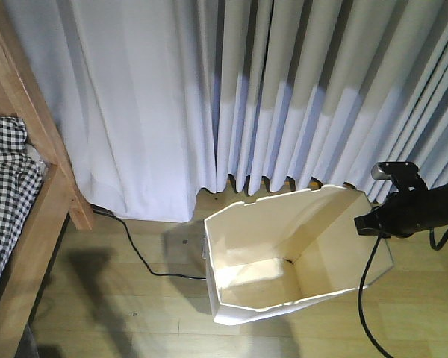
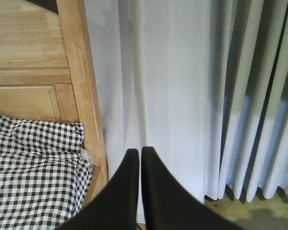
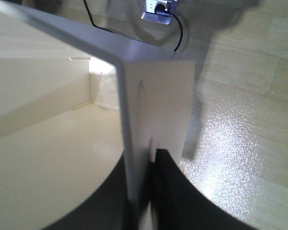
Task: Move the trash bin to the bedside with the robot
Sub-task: 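Lower the held bin onto the floor beside the bed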
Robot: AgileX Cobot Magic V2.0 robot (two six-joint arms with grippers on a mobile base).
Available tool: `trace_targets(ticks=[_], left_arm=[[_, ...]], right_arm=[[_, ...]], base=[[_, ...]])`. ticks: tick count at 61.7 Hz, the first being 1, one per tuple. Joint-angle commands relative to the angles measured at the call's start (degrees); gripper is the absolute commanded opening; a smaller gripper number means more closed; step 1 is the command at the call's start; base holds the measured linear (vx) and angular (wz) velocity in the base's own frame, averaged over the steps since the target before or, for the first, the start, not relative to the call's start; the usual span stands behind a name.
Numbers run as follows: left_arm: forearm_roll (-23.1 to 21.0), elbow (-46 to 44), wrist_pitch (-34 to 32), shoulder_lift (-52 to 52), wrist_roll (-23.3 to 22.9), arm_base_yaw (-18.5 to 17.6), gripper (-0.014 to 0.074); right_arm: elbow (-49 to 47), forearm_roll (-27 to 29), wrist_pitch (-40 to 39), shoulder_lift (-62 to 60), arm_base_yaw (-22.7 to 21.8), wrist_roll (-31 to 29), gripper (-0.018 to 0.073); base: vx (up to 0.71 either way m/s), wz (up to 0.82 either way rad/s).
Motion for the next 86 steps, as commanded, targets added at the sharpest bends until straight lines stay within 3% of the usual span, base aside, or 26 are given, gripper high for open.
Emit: trace_targets(ticks=[1,38,48,61,86], left_arm=[[-0.24,1.08,-4.07,-0.79,0.0,0.01,-0.0006],[-0.24,1.08,-4.07,-0.79,0.0,0.01,-0.0006],[-0.24,1.08,-4.07,-0.79,0.0,0.01,-0.0006],[-0.24,1.08,-4.07,-0.79,0.0,0.01,-0.0006],[-0.24,1.08,-4.07,-0.79,0.0,0.01,-0.0006]], right_arm=[[-1.23,5.0,9.27,-4.08,-0.24,1.1,-0.0006],[-1.23,5.0,9.04,-4.08,-0.24,1.1,-0.0006],[-1.68,4.77,6.02,-3.14,-0.09,4.28,-0.0006],[-5.84,0.56,3.71,4.48,-0.09,8.91,-0.0003],[-21.48,0.44,2.6,24.39,-0.09,11.05,0.0002]], base=[[0.07,0.04],[0.02,0.01],[0.0,0.0],[0.0,0.0],[0.0,0.0]])
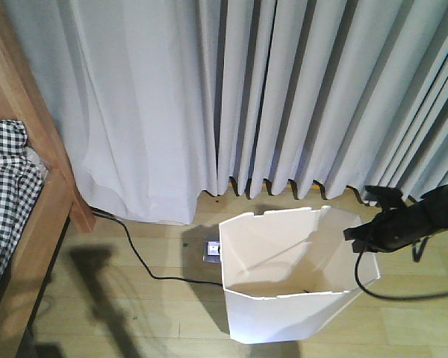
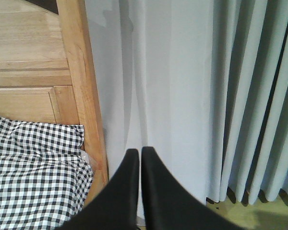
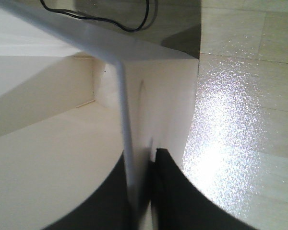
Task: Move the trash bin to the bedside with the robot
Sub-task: 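Lower the held bin onto the floor beside the bed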
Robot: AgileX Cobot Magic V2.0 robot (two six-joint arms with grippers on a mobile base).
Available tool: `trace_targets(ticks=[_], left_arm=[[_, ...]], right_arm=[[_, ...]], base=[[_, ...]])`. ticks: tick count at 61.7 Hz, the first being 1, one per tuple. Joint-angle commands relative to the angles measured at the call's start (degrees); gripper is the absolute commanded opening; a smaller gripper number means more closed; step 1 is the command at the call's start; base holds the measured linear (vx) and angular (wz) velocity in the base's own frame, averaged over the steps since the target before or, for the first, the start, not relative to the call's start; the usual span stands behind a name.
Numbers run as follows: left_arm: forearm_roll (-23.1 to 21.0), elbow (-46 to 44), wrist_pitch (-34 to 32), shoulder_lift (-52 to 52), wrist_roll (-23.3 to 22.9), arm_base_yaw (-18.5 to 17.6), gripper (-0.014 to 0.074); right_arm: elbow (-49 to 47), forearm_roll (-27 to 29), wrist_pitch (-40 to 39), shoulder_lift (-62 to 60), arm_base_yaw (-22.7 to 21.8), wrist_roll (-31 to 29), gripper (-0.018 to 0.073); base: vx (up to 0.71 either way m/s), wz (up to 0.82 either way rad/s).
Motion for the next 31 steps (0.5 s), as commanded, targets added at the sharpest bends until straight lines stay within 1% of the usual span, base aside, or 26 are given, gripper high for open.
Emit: trace_targets(ticks=[1,6,12,19,31], left_arm=[[-0.24,1.08,-4.07,-0.79,0.0,0.01,-0.0006],[-0.24,1.08,-4.07,-0.79,0.0,0.01,-0.0006],[-0.24,1.08,-4.07,-0.79,0.0,0.01,-0.0006],[-0.24,1.08,-4.07,-0.79,0.0,0.01,-0.0006],[-0.24,1.08,-4.07,-0.79,0.0,0.01,-0.0006]], right_arm=[[-5.34,3.06,8.77,0.21,-0.09,2.38,0.0003],[-9.15,3.11,8.71,4.29,-0.09,4.44,0.0007],[-13.61,2.99,8.84,8.44,0.14,5.57,0.001],[-18.58,0.81,8.71,12.83,0.94,7.6,0.0012],[-28.1,-2.96,9.21,19.82,2.74,13.46,0.0018]], base=[[0.0,0.0],[0.0,0.0],[0.0,0.0],[0.0,0.0],[0.0,0.0]])
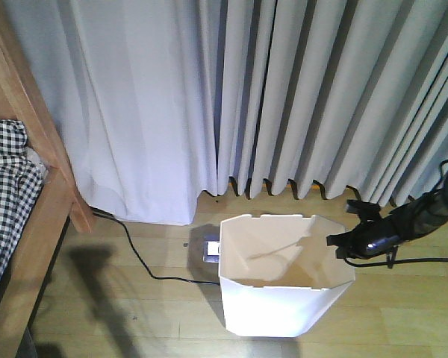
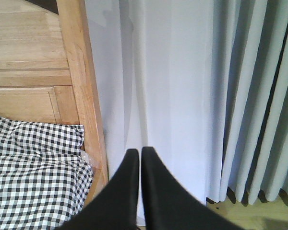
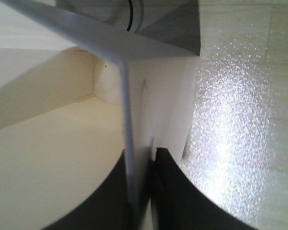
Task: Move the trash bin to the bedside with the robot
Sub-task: 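Lower the held bin onto the floor beside the bed, then open the right gripper and release the bin rim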
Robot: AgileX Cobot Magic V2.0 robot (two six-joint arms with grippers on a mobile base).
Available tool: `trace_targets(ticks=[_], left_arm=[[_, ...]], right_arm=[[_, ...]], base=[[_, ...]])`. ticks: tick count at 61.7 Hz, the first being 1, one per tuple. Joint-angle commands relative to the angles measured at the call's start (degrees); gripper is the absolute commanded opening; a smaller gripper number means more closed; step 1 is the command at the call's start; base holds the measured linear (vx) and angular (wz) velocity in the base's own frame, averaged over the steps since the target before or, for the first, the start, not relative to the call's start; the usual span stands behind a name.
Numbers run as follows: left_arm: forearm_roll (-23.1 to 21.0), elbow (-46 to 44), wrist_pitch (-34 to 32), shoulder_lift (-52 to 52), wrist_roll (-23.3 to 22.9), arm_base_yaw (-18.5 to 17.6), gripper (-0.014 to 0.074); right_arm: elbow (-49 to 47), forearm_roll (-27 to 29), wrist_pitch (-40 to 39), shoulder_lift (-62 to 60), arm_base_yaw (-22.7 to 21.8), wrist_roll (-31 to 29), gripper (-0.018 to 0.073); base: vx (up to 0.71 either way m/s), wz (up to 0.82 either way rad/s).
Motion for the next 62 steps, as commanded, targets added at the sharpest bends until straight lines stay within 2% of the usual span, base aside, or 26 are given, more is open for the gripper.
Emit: trace_targets(ticks=[1,14,28,51,62], left_arm=[[-0.24,1.08,-4.07,-0.79,0.0,0.01,-0.0006],[-0.24,1.08,-4.07,-0.79,0.0,0.01,-0.0006],[-0.24,1.08,-4.07,-0.79,0.0,0.01,-0.0006],[-0.24,1.08,-4.07,-0.79,0.0,0.01,-0.0006],[-0.24,1.08,-4.07,-0.79,0.0,0.01,-0.0006]], right_arm=[[-5.21,0.5,9.35,-1.35,0.81,4.42,0.0019],[-13.18,-3.44,12.07,4.67,2.75,7.41,0.0029],[-18.27,-3.84,11.88,7.99,2.97,10.78,0.0042],[-21.61,-5.75,11.76,11.88,2.97,12.21,0.0107],[-21.61,-6.81,12.31,12.0,2.97,12.26,0.0178]], base=[[0.0,0.0],[0.0,0.0],[0.0,0.0],[0.0,0.0],[0.0,0.0]])
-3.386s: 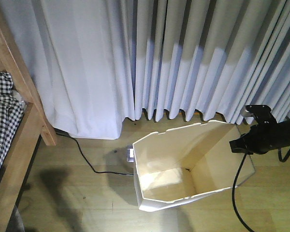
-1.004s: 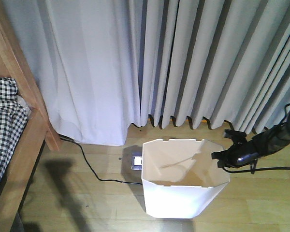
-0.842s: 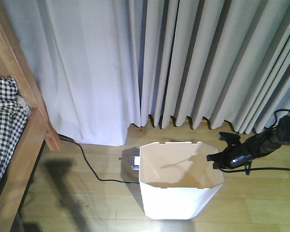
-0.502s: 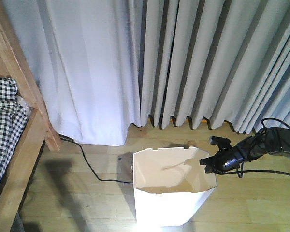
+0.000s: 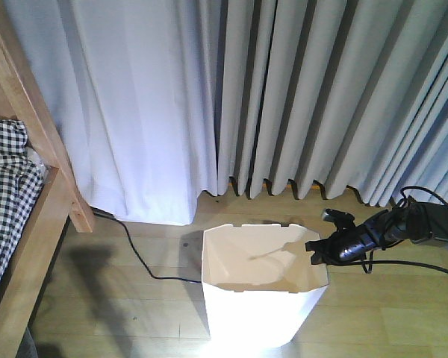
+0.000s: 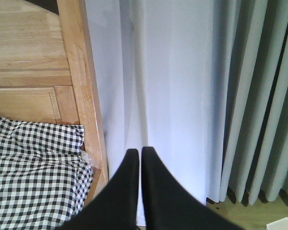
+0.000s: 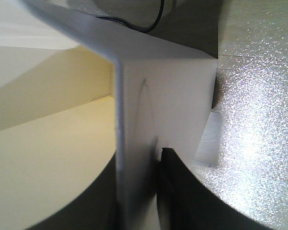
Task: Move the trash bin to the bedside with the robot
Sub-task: 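Open the right gripper and release the bin rim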
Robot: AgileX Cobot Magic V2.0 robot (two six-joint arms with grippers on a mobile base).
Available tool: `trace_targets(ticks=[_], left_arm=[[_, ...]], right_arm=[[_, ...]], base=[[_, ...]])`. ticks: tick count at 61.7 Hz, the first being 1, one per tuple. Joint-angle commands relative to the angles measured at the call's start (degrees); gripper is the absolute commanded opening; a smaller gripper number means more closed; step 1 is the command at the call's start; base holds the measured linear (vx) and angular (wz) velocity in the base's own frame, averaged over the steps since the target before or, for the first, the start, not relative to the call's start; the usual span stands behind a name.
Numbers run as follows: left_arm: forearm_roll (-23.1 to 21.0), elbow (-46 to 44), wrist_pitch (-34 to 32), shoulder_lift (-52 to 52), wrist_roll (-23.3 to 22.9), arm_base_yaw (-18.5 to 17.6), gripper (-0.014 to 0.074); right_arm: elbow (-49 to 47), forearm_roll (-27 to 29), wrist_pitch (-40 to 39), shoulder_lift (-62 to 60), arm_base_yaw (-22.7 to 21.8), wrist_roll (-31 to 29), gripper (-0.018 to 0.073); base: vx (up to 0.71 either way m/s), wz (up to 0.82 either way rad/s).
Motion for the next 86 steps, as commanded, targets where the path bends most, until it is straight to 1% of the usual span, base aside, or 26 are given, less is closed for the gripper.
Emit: trace_targets(ticks=[1,9,21,27,36,42,44,47,51,57,66,70,76,81,86], left_arm=[[-0.24,1.08,-4.07,-0.79,0.0,0.01,-0.0006],[-0.24,1.08,-4.07,-0.79,0.0,0.01,-0.0006],[-0.24,1.08,-4.07,-0.79,0.0,0.01,-0.0006],[-0.24,1.08,-4.07,-0.79,0.0,0.01,-0.0006],[-0.24,1.08,-4.07,-0.79,0.0,0.01,-0.0006],[-0.24,1.08,-4.07,-0.79,0.0,0.01,-0.0006],[-0.24,1.08,-4.07,-0.79,0.0,0.01,-0.0006],[-0.24,1.08,-4.07,-0.79,0.0,0.01,-0.0006],[-0.24,1.08,-4.07,-0.79,0.0,0.01,-0.0006],[-0.24,1.08,-4.07,-0.79,0.0,0.01,-0.0006],[-0.24,1.08,-4.07,-0.79,0.0,0.01,-0.0006],[-0.24,1.08,-4.07,-0.79,0.0,0.01,-0.0006],[-0.24,1.08,-4.07,-0.79,0.0,0.01,-0.0006],[-0.24,1.08,-4.07,-0.79,0.0,0.01,-0.0006],[-0.24,1.08,-4.07,-0.79,0.0,0.01,-0.0006]], right_arm=[[-0.84,0.78,3.8,-3.34,-0.29,-0.19,0.0185],[-0.84,0.78,4.65,-3.34,-0.29,-0.19,0.0265],[-0.84,0.6,5.41,-3.34,-0.29,-0.19,0.0411],[-0.84,0.53,4.37,-3.34,-0.29,-0.54,0.0473],[-0.84,0.53,1.04,-3.34,-0.29,-1.52,0.048],[-0.84,0.83,1.32,-3.34,-0.29,-1.52,0.0476],[-0.78,1.53,2.41,-3.34,-0.29,-0.61,0.0476],[-0.92,0.23,4.05,-3.8,-0.47,-0.7,0.0476],[-0.67,1.26,2.67,-4.68,-0.67,-0.08,0.0476],[0.18,0.52,2.37,-7.28,-0.95,-0.67,0.0476],[8.0,1.66,-1.62,-13.67,-0.2,-3.89,0.0476],[13.02,1.89,-5.29,-17.1,0.18,-4.07,0.0476],[22.19,3.92,-12.09,-22.86,0.44,-4.39,0.0476],[29.27,5.01,-16.43,-28.28,0.88,-7.73,0.0476],[35.47,5.52,-17.67,-33.76,0.97,-11.42,0.0476]], base=[[0.0,0.0],[0.0,0.0],[0.0,0.0],[0.0,0.0],[0.0,0.0],[0.0,0.0],[0.0,0.0],[0.0,0.0],[0.0,0.0],[0.0,0.0],[0.0,0.0],[0.0,0.0],[0.0,0.0],[0.0,0.0],[0.0,0.0]])
